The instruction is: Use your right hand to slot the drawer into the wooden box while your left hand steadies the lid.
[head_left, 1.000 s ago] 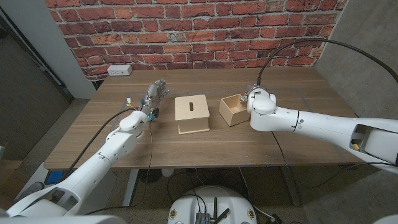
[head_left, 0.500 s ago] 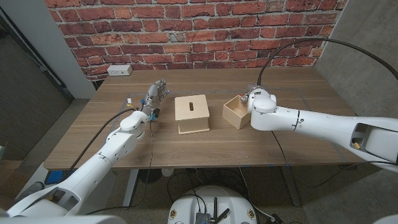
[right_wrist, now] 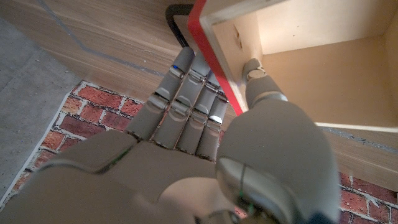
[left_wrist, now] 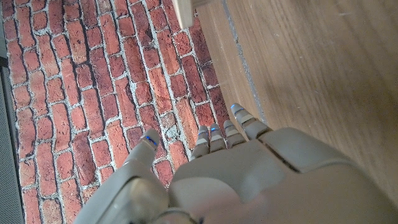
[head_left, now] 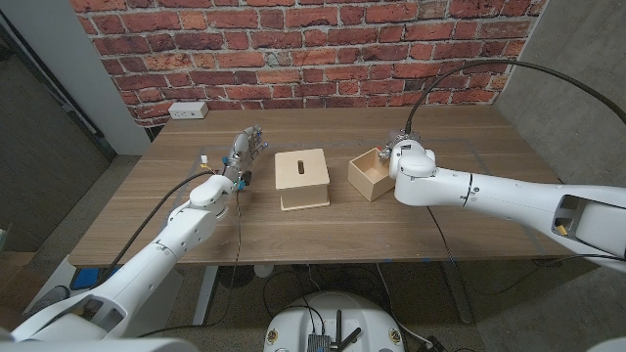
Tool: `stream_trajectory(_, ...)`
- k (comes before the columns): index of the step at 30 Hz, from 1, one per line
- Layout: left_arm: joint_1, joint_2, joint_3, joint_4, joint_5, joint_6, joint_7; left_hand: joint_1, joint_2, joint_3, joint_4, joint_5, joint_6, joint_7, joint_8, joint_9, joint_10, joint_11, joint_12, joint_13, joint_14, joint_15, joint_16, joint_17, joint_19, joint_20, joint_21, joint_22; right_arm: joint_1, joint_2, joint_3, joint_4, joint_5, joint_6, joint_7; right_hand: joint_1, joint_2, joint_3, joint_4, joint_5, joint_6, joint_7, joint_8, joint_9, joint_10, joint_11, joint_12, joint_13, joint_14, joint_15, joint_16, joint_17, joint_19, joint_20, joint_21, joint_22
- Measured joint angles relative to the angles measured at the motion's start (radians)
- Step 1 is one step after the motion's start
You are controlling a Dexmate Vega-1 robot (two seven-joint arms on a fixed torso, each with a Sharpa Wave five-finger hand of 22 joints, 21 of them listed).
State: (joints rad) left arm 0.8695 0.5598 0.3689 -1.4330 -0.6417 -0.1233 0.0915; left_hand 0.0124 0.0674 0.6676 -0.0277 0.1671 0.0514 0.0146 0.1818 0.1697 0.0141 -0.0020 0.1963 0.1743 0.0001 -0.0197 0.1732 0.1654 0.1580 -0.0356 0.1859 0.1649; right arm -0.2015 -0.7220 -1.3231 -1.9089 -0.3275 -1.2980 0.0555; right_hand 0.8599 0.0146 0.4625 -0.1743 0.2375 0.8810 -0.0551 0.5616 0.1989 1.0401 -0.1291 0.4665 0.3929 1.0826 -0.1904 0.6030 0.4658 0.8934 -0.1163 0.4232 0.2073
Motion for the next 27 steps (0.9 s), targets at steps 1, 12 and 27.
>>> stream_trajectory(1, 0.001, 0.0, 0.0, -0.001, 0.0, 0.001, 0.0, 0.0, 0.0, 0.0, 0.0, 0.0, 0.0, 0.0, 0.0, 0.0, 0.0, 0.0, 0.0, 0.0, 0.0, 0.0, 0.0, 0.0, 0.0, 0.0, 0.0, 0.0, -0.001, 0.0, 0.002, -0.001, 0.003, 0.0, -0.003, 0.0, 0.0, 0.0, 0.0, -0.002, 0.0, 0.0, 0.0, 0.0, 0.004, 0.002, 0.0, 0.0, 0.001, -0.001, 0.0, 0.001, 0.003, -0.003, 0.003, 0.0)
stream_trajectory(12, 0.003, 0.004, 0.001, -0.004, -0.002, 0.007, -0.002, 0.0, 0.0, 0.0, 0.0, 0.0, 0.0, 0.0, 0.0, 0.0, 0.0, 0.0, 0.0, 0.005, 0.0, 0.0, 0.0, 0.0, 0.0, 0.0, 0.0, 0.0, -0.023, -0.007, 0.048, -0.018, 0.045, -0.003, -0.035, 0.0, 0.0, 0.012, -0.004, -0.003, 0.003, 0.002, 0.0, -0.004, 0.01, 0.008, 0.0, 0.009, 0.017, -0.01, -0.005, 0.005, 0.005, -0.005, 0.016, 0.005)
stream_trajectory(27, -0.004, 0.004, 0.004, 0.001, -0.002, 0.01, -0.009, 0.0, 0.0, 0.0, 0.0, 0.0, 0.0, 0.0, 0.0, 0.0, 0.0, 0.0, 0.0, 0.005, 0.0, 0.0, 0.0, 0.0, 0.004, -0.004, 0.0, 0.0, -0.02, -0.007, 0.08, -0.042, 0.105, -0.045, -0.075, 0.0, 0.0, 0.012, -0.004, -0.007, 0.004, 0.003, 0.0, -0.007, 0.01, 0.008, 0.0, 0.02, 0.024, -0.013, -0.017, 0.005, 0.005, -0.005, 0.024, 0.005)
